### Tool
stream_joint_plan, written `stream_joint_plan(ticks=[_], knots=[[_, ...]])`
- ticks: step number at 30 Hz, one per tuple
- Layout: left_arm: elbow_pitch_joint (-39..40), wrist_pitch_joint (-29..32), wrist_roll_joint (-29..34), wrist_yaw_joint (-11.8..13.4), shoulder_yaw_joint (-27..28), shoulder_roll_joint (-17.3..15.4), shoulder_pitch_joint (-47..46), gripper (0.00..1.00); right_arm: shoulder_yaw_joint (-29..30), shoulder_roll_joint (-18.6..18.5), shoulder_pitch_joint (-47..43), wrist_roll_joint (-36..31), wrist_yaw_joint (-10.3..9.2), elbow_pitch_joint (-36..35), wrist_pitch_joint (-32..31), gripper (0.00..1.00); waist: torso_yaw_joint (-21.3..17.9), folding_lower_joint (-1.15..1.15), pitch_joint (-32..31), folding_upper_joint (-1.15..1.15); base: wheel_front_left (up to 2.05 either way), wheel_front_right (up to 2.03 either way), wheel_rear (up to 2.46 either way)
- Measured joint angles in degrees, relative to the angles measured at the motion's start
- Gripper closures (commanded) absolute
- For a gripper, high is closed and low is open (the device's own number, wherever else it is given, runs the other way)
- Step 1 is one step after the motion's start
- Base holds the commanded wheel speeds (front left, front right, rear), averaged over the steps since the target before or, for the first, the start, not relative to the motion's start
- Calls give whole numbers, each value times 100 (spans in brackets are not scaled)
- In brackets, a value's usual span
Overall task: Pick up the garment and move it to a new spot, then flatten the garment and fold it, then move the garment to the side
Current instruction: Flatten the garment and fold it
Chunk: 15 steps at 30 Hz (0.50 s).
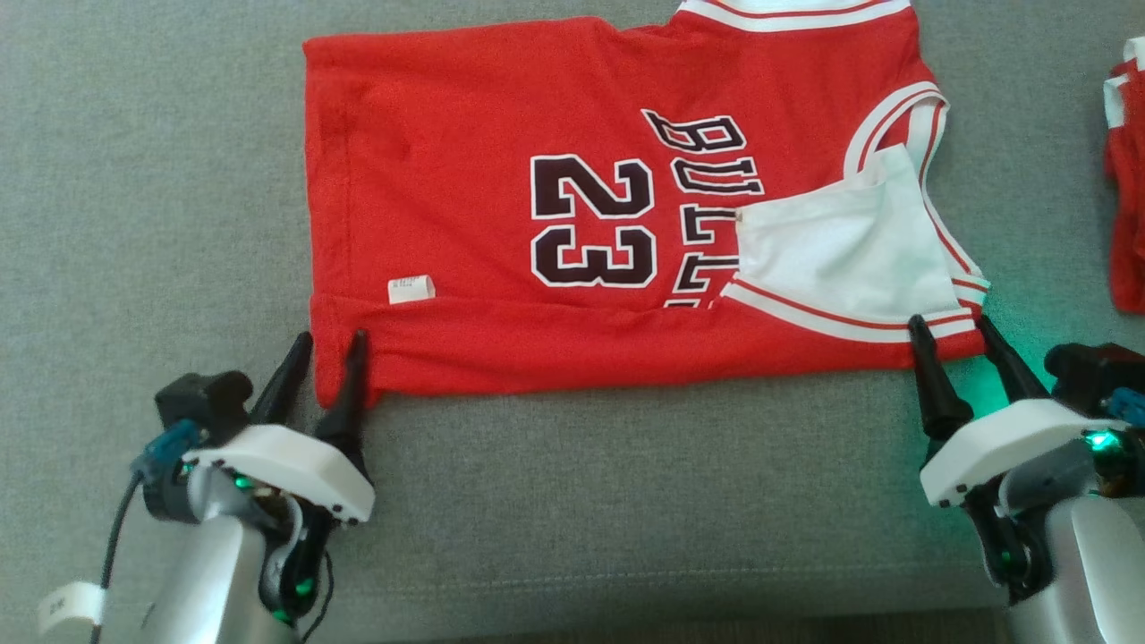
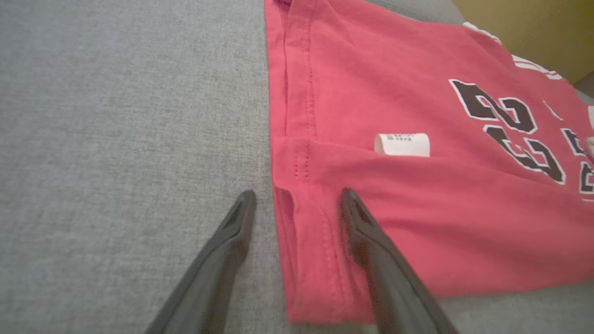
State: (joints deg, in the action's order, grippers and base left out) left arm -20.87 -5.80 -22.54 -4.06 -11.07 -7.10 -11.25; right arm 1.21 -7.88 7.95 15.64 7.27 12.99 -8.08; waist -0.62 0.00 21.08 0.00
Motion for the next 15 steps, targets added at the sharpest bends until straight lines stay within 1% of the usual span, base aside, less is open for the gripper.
stream_joint_plan(ticks=[1, 4, 7, 15], knots=[[0, 13, -24, -1, -4, -16, -7, 100, -19, -1, 14, 55, 0, 2, -14, 100, 0, 0, 2, 0, 0, 0, 0], [25, 65, -26, -21, -107, -56, -16, 100, -77, 0, 20, 103, 0, -36, -79, 100, 4, 0, -37, 0, 0, 0, 0], [86, 75, -22, 20, -133, -73, 32, 100, -75, 10, -99, 102, 0, -226, -85, 100, 29, 1, -114, 0, 0, 0, 0], [584, 381, -24, 214, -121, -248, 670, 100, 205, 291, -1097, 102, 0, -1087, -263, 100, 80, 0, -428, 0, 0, 0, 0]])
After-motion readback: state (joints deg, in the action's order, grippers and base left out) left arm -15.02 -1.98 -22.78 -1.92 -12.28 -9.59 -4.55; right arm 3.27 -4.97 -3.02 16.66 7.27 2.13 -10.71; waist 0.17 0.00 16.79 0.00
